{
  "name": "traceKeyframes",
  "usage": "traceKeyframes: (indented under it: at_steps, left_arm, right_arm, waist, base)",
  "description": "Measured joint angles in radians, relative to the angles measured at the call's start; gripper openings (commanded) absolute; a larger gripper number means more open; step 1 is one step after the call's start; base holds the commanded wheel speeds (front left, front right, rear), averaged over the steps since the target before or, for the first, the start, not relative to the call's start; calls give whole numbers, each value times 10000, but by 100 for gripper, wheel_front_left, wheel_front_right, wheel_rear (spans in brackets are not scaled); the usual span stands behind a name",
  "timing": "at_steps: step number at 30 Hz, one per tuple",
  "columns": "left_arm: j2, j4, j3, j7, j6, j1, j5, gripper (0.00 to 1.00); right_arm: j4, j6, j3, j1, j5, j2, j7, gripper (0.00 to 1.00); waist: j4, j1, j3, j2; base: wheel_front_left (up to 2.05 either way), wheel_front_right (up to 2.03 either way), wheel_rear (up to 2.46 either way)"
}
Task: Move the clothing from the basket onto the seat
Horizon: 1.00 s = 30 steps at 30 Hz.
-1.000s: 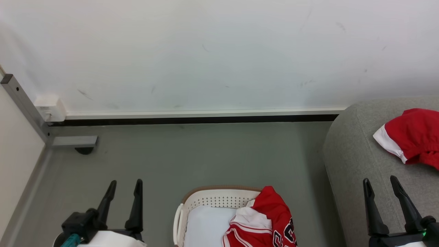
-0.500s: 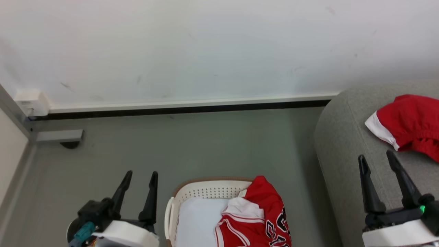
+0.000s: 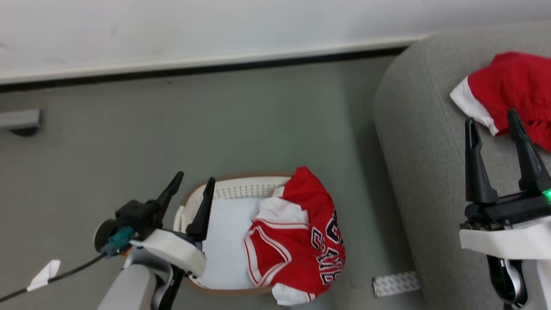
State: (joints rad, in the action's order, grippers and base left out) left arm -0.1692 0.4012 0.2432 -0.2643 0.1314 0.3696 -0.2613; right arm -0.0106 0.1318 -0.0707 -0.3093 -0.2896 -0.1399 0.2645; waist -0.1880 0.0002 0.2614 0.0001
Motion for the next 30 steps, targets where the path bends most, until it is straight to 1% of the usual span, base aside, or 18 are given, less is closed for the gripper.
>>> traceKeyframes:
  at_steps: [5,9,15,18,30]
  left_arm:
    - [-387,805,744,2,0,908,-284,100]
    - [-671,1352,1421,56,0,1589,-510,100]
    - [-1089,2305,2412,405,0,2676,-727,100]
    - [-1275,2788,2911,623,0,3272,-807,100]
    - [-1616,5254,4115,1099,0,5257,-1409,100]
  right_arm:
    - [-295,0,-8,-401,140,98,0,100]
    - [-648,0,234,-700,138,257,0,100]
    - [-1181,0,445,-1066,44,587,0,100]
    - [-1482,0,577,-1265,-299,782,0,100]
    - [-2113,0,353,-1808,-1473,867,0,100]
  waist:
    - [-392,0,976,0]
    - [-720,1,1717,0]
    - [-1237,1,2776,0]
    - [-1503,1,3288,0]
    - [-2601,0,5007,0]
  base:
    - [0,0,0]
    - [0,0,0]
    - [0,0,0]
    - [0,0,0]
    - [0,0,0]
